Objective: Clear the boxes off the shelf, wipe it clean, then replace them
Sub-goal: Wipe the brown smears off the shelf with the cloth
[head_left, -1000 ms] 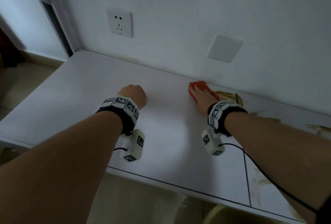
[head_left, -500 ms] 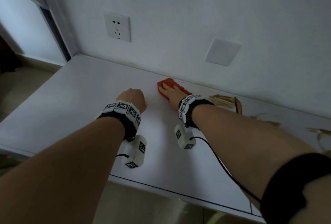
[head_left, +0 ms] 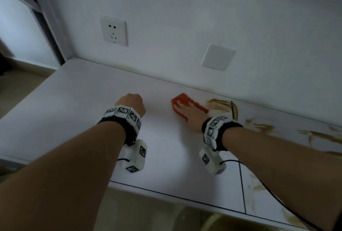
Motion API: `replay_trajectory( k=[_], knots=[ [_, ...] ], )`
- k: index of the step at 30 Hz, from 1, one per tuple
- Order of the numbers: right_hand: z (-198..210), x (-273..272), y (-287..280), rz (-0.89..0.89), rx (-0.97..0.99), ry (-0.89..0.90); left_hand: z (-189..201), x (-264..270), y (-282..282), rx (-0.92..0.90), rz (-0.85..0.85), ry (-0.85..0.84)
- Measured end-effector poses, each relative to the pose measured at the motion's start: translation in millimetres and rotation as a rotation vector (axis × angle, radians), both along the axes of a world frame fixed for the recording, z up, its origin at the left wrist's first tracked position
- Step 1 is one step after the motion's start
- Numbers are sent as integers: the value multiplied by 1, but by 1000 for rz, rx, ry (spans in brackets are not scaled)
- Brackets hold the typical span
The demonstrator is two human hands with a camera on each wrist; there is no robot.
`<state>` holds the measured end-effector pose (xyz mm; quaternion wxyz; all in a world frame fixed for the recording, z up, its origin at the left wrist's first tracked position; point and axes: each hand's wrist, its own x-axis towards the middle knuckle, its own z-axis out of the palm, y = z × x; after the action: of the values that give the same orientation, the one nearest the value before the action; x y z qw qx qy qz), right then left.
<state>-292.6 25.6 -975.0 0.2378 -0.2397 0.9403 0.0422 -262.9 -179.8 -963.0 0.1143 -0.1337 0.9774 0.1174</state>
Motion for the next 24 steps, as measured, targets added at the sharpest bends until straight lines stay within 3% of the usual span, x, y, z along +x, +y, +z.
replay_trajectory(
  k=[5,10,15,18,24],
  knots=[
    [-15,-5,-46,148,-37,-58,6,0,7,-50,10,-3],
    [0,-22,-32,29,-31,22,5,-1,10,-61,-2,-2],
    [-5,-30,36,-238,-52,17,8,-3,11,-42,-4,0],
    [-15,-19,61,-292,-30,13,10,-4,12,-33,-19,-15],
    [-14,19,35,-115,-86,-14,14,-4,22,-111,-69,-32]
  ],
)
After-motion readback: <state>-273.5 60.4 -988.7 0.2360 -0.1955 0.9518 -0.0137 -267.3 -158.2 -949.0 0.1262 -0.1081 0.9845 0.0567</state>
